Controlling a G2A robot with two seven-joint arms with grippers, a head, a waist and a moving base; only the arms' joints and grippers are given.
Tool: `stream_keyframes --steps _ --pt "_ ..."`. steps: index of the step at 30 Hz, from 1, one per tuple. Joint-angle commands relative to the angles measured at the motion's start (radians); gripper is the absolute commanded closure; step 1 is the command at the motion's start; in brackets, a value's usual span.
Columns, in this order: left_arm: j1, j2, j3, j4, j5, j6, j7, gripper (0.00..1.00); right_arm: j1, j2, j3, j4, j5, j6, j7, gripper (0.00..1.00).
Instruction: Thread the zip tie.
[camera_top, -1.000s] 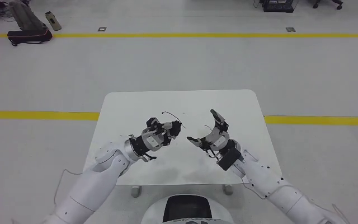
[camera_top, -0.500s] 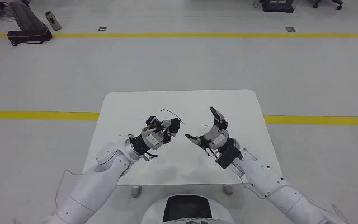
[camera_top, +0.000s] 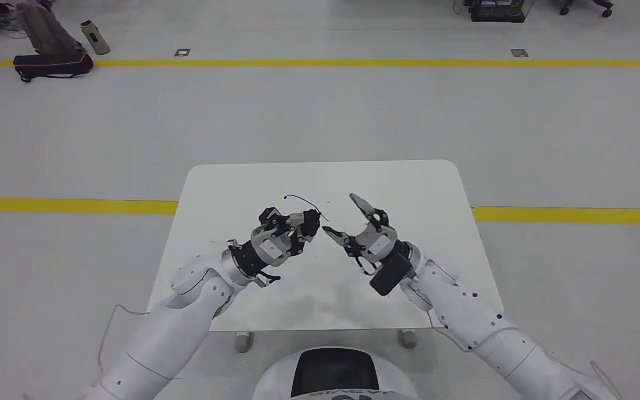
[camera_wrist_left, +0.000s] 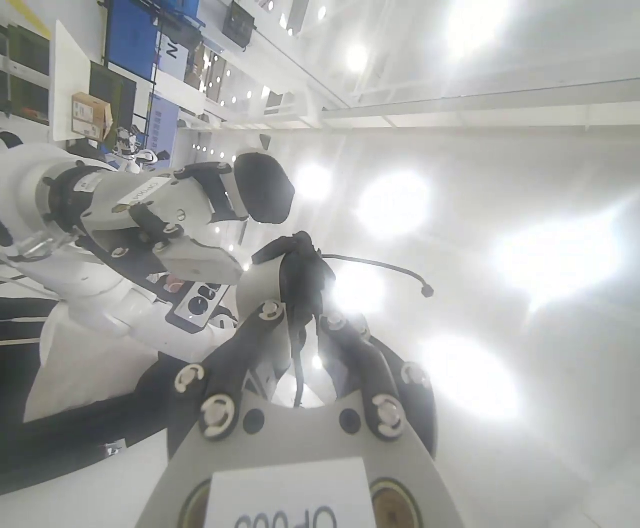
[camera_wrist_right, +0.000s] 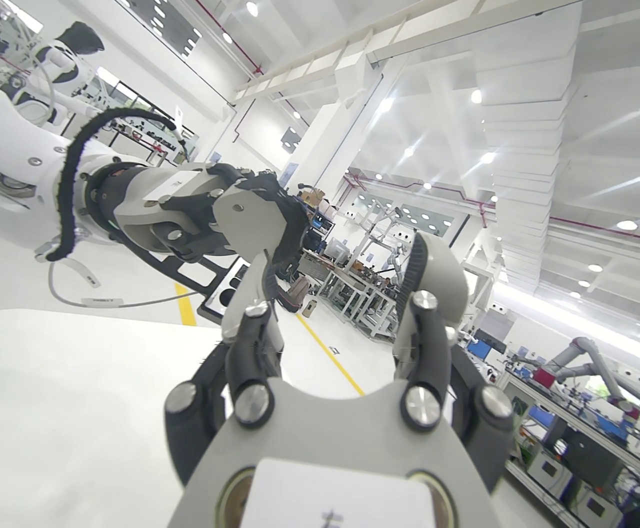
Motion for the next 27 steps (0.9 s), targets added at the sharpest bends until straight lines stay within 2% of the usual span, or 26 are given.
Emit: stream_keyframes --steps 1,8,13,18,27 --pt "0.000 0.000 0.000 0.000 0.000 0.000 0.000 1.00 0.008 0.001 -0.010 0.000 0.000 -0.004 0.004 0.65" --pt "0.000 0.000 0.000 0.000 0.000 0.000 0.000 1.00 0.022 0.005 -0.036 -0.005 0.000 -0.022 0.003 0.68" --pt "0.000 0.000 0.000 0.000 0.000 0.000 0.000 1.00 0.022 0.006 -0.038 -0.009 0.000 -0.020 -0.002 0.79" --pt "0.000 0.000 0.000 0.000 0.000 0.000 0.000 1.00 0.022 0.006 -0.041 -0.014 0.000 -0.017 -0.002 0.85" --pt "0.000 0.000 0.000 0.000 0.000 0.000 0.000 1.00 0.029 0.002 -0.045 -0.009 0.000 -0.015 0.005 0.89"
